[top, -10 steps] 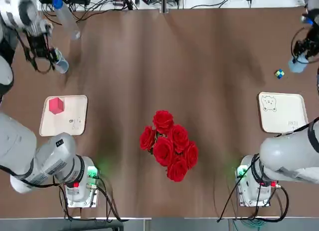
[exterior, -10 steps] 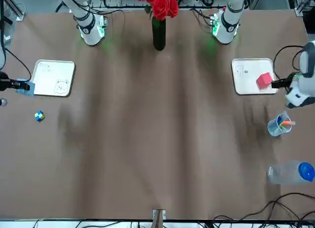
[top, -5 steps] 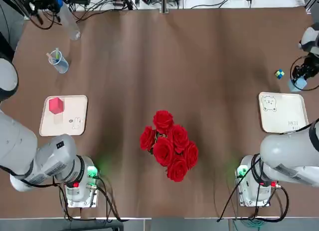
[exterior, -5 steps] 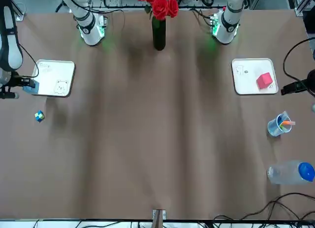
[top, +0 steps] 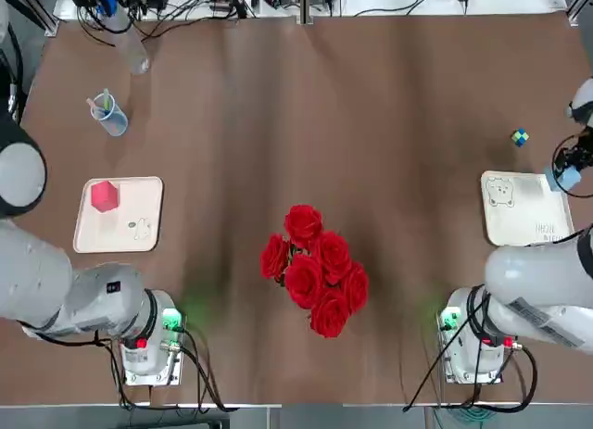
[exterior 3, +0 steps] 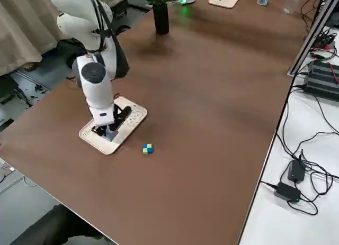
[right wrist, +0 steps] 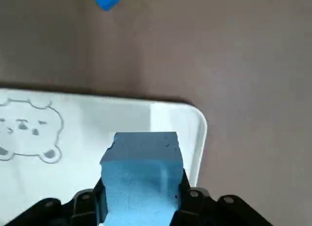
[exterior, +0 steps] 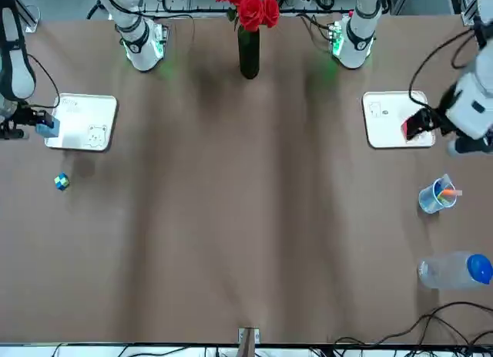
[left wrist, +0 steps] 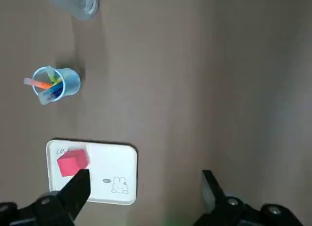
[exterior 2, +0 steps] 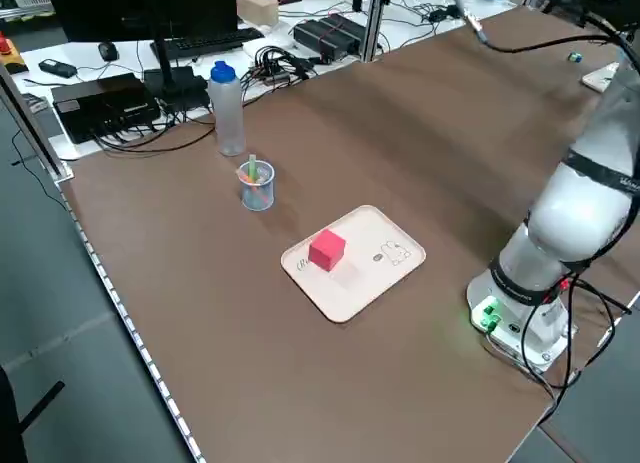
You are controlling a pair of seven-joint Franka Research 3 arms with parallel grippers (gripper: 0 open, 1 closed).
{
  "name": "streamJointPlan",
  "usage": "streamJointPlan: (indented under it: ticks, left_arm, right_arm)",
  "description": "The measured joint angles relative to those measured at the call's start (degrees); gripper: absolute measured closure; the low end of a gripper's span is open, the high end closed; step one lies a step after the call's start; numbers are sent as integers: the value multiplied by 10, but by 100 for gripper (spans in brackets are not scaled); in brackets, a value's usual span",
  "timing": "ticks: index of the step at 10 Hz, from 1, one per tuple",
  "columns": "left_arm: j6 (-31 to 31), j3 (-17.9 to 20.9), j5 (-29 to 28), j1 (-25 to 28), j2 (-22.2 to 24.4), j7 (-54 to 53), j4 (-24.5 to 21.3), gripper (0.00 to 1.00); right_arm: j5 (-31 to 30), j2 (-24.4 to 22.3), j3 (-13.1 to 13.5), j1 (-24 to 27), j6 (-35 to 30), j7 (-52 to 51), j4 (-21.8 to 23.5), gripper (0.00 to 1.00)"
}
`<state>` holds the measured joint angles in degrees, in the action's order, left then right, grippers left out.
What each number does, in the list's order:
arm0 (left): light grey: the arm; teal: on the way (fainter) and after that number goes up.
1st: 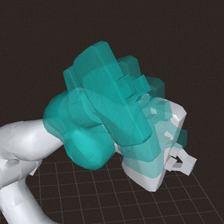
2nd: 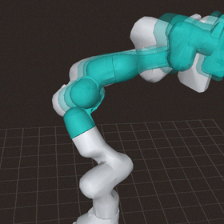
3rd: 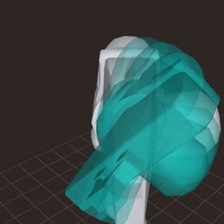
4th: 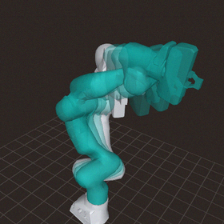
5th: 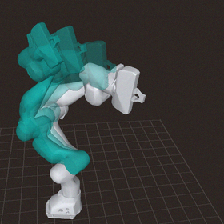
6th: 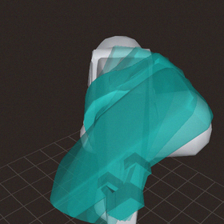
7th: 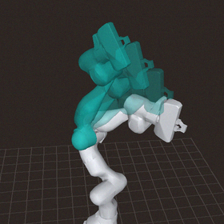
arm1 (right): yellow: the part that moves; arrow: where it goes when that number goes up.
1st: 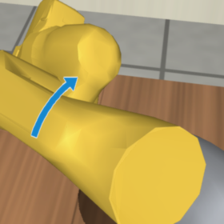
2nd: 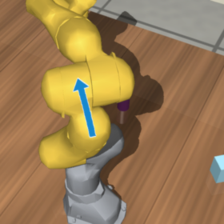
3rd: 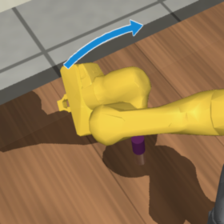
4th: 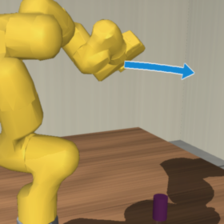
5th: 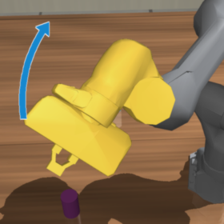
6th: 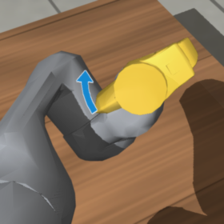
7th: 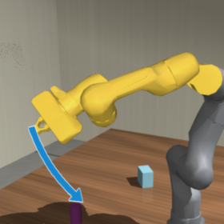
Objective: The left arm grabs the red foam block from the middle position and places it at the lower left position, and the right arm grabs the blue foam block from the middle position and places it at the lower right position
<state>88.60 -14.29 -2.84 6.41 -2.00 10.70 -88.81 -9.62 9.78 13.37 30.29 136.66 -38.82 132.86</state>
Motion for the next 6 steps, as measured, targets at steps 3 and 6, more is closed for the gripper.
streamJointPlan:
  ticks: [3,6]
  left_arm:
    - [-10,6,0,-39,23,4,-1,0]
    - [-11,34,0,-63,22,4,-6,0]
  right_arm:
    - [-2,31,0,25,108,-23,48,44]
    - [-3,40,-1,27,131,-23,64,41]
